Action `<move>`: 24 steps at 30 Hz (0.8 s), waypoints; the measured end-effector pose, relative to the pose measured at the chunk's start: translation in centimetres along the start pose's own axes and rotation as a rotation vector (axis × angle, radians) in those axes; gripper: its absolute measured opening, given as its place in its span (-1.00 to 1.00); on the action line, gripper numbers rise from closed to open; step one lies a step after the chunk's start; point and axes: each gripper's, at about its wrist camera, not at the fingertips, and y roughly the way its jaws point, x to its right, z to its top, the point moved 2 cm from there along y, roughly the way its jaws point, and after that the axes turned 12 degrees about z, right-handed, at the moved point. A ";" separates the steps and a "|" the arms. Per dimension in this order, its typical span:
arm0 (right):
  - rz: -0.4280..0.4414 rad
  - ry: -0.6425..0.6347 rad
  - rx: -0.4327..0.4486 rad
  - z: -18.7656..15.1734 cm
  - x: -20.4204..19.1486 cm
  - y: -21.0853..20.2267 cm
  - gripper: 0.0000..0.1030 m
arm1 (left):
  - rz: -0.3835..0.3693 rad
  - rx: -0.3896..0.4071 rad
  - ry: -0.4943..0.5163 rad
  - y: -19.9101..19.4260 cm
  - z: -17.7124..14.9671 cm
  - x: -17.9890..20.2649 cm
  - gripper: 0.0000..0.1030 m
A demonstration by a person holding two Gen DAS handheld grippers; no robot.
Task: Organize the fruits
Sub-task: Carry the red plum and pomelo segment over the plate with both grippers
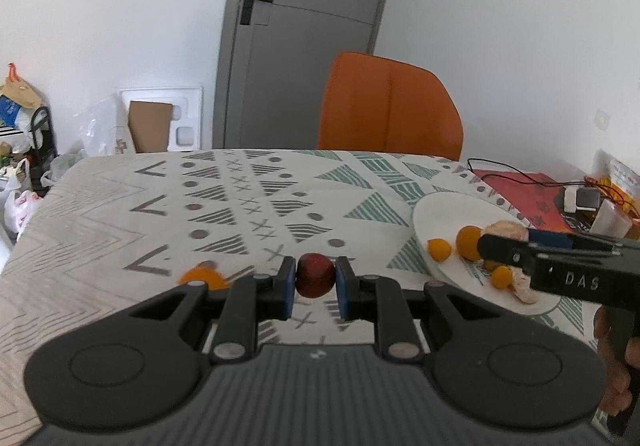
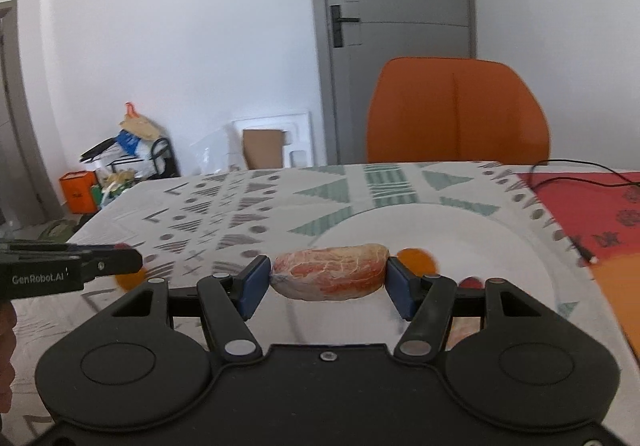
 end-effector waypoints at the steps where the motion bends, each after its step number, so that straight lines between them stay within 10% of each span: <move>1: -0.007 0.005 0.005 0.1 0.5 -0.1 0.16 | -0.003 -0.001 0.007 0.2 0.1 0.5 -0.62; 24: -0.093 0.190 0.053 1.1 8.9 0.7 0.24 | -0.055 -0.029 0.091 4.1 1.5 8.2 -0.62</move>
